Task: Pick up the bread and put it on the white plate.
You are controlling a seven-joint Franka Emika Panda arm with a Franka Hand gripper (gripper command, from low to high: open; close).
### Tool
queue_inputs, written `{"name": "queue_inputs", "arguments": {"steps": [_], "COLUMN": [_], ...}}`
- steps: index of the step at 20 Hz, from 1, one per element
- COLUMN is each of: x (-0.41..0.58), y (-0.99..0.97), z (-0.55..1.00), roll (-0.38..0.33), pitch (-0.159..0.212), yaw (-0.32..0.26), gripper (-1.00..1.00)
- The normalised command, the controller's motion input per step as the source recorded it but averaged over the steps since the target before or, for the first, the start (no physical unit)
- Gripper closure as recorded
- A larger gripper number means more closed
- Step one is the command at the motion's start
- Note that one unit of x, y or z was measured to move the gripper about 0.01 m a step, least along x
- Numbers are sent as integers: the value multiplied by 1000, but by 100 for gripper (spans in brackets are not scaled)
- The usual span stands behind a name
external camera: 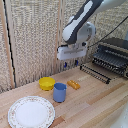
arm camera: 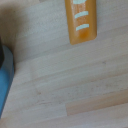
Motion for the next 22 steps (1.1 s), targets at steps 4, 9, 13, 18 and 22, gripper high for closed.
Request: {"name": "queue_inputs", "arguments": {"steps": [4, 9, 13, 18, 22], "x": [131, 197, 5, 10, 1], "y": [-134, -173, -270, -427, -304], "z": [-439, -289, -210, -207, -170], "roll": [-90, -88, -52, -45, -29], "pitch": [0, 1, 51, 48, 49], "yaw": [204, 202, 161, 127, 72], "gripper": [-100, -100, -100, -100, -100]}}
